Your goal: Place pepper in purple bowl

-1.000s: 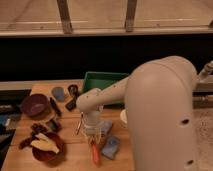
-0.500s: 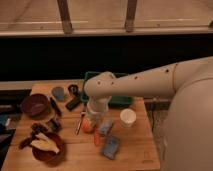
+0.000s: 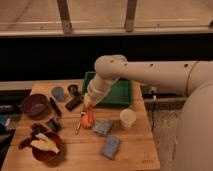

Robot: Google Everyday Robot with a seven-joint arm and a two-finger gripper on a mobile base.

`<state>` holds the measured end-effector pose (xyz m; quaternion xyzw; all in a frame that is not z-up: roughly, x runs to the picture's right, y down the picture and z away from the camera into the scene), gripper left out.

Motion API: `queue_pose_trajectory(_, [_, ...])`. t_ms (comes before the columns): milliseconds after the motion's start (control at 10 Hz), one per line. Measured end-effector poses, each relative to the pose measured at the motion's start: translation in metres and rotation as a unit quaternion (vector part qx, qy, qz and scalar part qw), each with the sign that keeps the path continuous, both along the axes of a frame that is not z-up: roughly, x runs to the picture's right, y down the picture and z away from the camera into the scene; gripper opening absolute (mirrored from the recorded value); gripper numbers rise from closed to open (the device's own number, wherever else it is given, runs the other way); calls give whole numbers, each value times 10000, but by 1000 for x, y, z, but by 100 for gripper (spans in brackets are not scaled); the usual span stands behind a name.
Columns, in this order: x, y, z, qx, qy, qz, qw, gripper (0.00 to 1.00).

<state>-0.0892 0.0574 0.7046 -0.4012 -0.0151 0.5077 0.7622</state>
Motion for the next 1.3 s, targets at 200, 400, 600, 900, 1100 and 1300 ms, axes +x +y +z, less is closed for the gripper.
queue_pose_trajectory(200, [-38,-42,-14,157,-569,-42,9982,0])
queue_pose_trajectory(400, [-77,-69,-29,318,-1141,-171,9928,0])
queue_pose_trajectory(600, [-81,-76,-32,365,-1244,-179,9914,0])
queue_pose_trajectory(900, [-83,-76,-32,363,-1255,-190,9912,0])
queue_pose_trajectory(1100, [-82,-75,-32,376,-1244,-194,9913,0])
queue_pose_trajectory(1300, [-94,-72,-32,518,-1362,-349,9887,0])
